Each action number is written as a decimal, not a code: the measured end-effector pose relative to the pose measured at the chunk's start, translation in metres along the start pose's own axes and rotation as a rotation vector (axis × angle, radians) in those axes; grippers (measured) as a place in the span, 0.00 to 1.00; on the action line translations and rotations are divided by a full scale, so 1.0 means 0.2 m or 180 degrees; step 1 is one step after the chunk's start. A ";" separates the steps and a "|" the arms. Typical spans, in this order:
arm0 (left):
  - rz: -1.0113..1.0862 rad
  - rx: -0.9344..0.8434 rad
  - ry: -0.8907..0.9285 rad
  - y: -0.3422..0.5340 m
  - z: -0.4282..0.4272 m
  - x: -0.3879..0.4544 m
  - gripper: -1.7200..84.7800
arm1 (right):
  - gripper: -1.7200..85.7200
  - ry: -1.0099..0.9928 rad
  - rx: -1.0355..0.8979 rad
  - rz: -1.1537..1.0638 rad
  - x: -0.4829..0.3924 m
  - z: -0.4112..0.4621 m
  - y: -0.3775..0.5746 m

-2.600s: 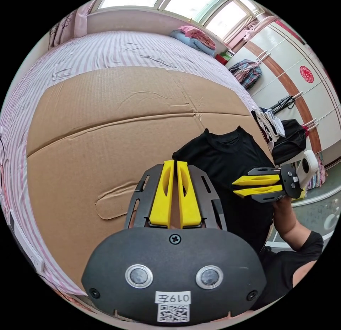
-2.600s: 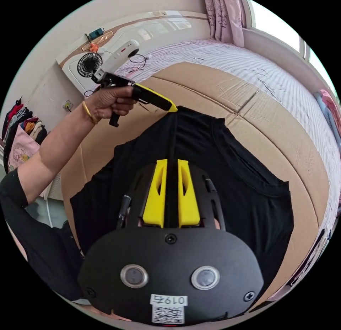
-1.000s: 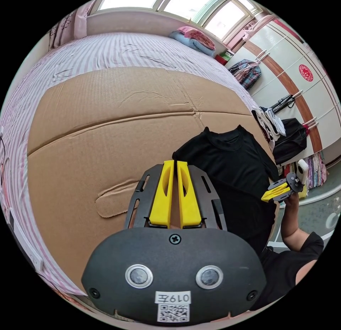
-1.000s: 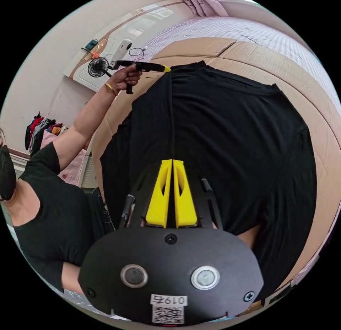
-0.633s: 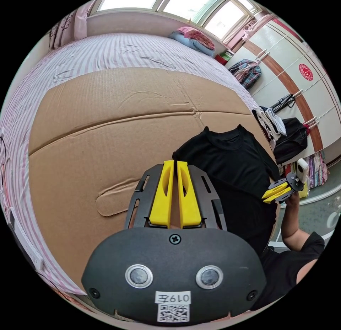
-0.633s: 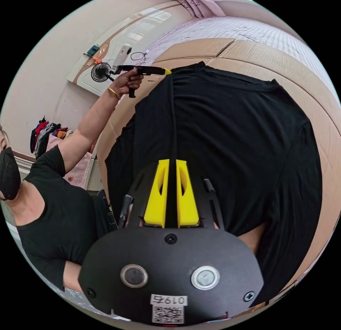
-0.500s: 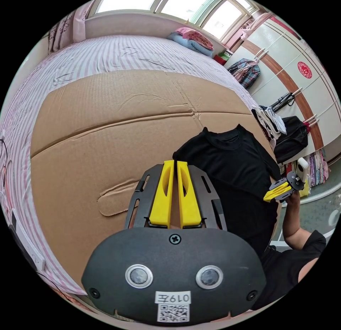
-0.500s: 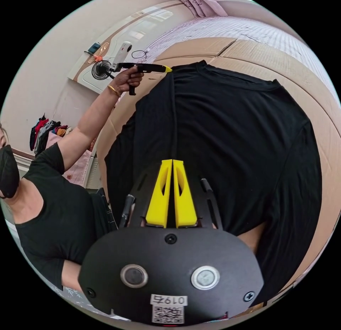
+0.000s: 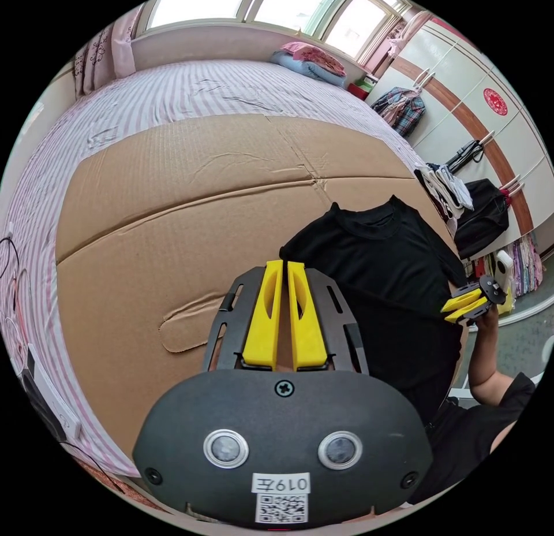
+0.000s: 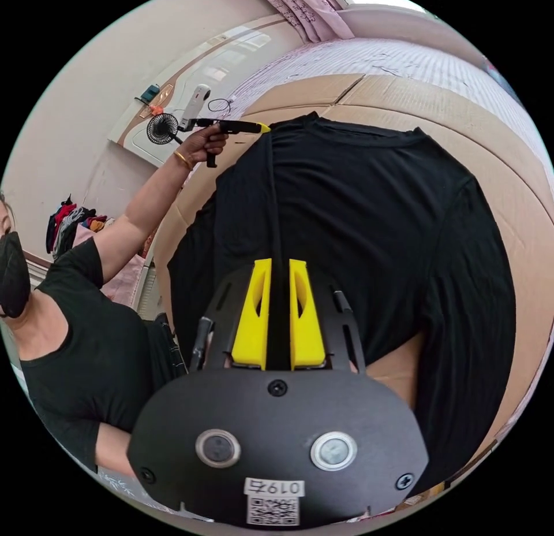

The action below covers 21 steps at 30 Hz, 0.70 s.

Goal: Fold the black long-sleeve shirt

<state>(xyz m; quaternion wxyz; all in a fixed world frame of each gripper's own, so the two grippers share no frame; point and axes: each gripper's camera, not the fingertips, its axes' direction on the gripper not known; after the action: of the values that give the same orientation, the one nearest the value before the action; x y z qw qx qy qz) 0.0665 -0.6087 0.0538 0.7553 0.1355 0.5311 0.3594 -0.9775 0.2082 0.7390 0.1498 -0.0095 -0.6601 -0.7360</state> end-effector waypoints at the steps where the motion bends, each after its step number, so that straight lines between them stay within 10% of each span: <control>1: 0.0007 -0.0007 -0.0005 0.00 0.00 0.00 0.03 | 0.08 -0.0004 0.0007 0.0003 0.00 -0.03 0.04; 21: -0.0017 0.0019 -0.0069 0.10 0.13 0.08 0.03 | 0.02 0.0094 -0.0009 0.0128 -0.06 -0.13 0.36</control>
<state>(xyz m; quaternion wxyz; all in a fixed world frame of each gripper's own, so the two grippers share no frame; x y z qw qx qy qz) 0.0842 -0.5783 0.0641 0.7616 0.1402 0.5243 0.3542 -0.9448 0.1793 0.8039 0.1743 -0.0121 -0.6564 -0.7339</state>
